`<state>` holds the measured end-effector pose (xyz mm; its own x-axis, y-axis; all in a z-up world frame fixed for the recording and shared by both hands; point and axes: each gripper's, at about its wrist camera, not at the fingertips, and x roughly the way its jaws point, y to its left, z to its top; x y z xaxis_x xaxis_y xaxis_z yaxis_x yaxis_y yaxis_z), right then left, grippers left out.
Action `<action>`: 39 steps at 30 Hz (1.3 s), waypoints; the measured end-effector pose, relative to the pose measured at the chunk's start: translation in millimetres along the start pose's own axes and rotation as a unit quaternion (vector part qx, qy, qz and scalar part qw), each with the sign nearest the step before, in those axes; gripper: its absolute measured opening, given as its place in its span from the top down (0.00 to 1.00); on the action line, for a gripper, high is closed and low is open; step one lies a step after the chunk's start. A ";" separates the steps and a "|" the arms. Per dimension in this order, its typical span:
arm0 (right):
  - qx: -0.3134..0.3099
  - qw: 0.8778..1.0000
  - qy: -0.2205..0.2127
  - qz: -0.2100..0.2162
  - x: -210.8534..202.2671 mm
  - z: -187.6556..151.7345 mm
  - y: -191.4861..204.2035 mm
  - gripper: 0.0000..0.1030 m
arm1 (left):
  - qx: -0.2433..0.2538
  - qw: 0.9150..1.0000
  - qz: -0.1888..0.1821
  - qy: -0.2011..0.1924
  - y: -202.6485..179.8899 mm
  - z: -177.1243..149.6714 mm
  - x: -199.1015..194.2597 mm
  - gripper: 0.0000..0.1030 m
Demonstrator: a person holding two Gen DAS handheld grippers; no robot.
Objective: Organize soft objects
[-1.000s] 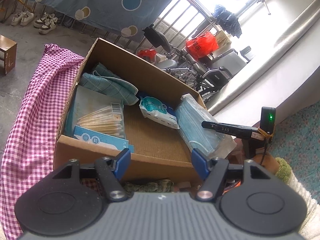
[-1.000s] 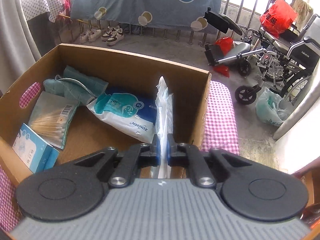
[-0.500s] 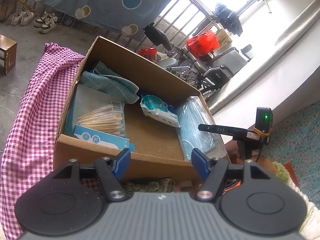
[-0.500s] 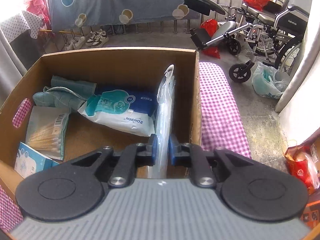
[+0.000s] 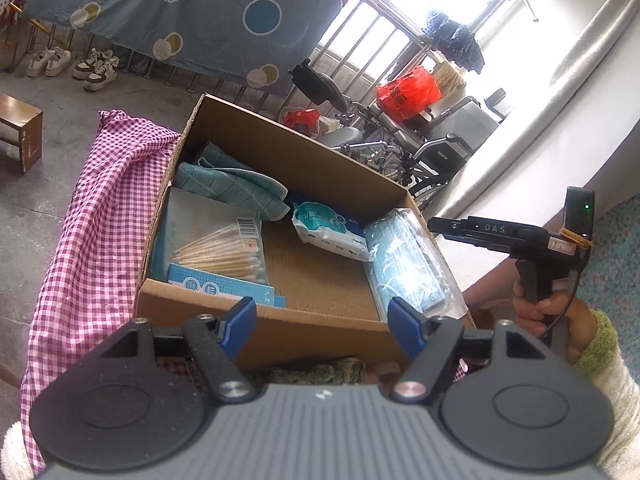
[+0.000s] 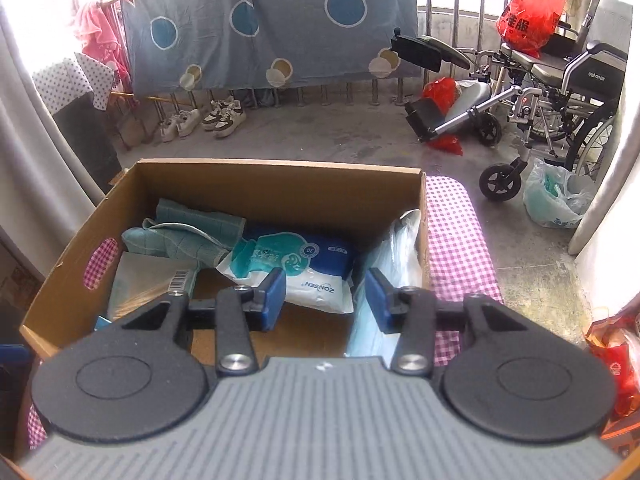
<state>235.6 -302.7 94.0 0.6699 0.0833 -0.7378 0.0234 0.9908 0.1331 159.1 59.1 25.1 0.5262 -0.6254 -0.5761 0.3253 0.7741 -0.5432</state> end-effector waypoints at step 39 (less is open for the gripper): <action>0.206 0.966 0.015 0.155 -106.5 -221.5 -54.6 0.20 | 0.166 0.966 -0.011 0.198 -111.3 -111.3 114.1 0.20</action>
<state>-1.4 -342.1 18.8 0.6708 0.3790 -0.6375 0.1212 0.7920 0.5984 95.4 -109.4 -48.1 0.1950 -0.5802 -0.7908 0.6017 0.7075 -0.3706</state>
